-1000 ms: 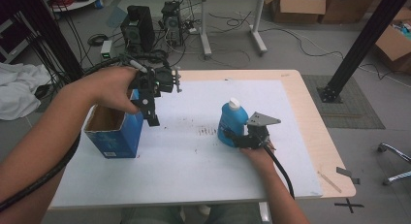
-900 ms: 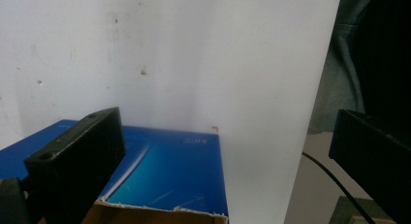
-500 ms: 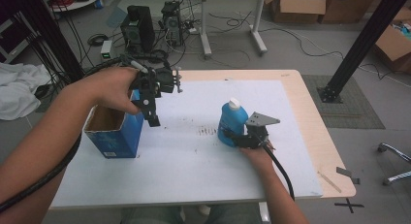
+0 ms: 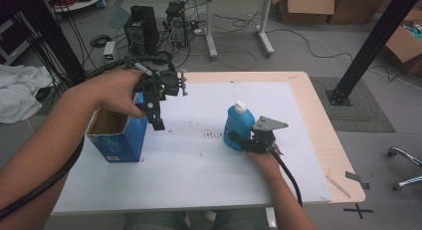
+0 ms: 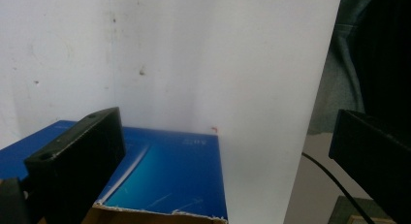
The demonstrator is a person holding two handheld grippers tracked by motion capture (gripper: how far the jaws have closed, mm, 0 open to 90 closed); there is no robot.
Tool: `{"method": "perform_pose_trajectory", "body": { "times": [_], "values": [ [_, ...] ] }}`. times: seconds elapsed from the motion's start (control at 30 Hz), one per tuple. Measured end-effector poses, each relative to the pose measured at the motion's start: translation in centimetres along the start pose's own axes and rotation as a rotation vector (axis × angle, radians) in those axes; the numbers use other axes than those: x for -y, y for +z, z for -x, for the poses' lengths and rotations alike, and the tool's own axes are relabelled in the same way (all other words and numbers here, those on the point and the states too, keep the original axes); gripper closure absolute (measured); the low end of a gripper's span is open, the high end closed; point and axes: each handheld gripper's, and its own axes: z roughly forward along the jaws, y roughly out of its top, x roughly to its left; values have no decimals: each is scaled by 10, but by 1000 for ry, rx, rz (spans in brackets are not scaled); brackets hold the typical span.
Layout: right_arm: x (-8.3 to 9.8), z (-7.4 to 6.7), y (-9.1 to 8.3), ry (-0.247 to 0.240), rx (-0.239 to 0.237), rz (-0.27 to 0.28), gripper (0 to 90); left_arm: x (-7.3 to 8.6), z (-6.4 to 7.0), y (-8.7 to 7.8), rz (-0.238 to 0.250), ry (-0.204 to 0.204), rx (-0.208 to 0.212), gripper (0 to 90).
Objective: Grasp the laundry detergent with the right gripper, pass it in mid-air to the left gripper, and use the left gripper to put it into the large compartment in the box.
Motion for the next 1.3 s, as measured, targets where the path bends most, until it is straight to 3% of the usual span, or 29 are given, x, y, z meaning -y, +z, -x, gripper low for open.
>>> {"method": "perform_pose_trajectory", "body": {
  "times": [0.33, 0.43, 0.6, 0.87, 1.13, 1.3],
  "values": [
    [-3, 1, -3, -10, -28, -19, 442, -2, 2, -2, -3, 9, -6, 1],
    [-8, -2, -7, -46, -52, -28, 442, -3, 3, -3, 0, 15, -12, 1],
    [-21, -10, -16, -86, -123, -24, 444, -6, 6, -6, 9, 26, -17, 1],
    [-46, -30, -22, -175, -288, -23, 445, -13, 12, -5, 9, 39, -15, 1],
    [-60, -56, -8, -234, -440, -41, 447, -19, 21, -2, 0, 66, -7, 1],
    [-63, -70, 6, -250, -502, -61, 446, -20, 27, 0, 5, 78, -4, 1]
  ]
}}
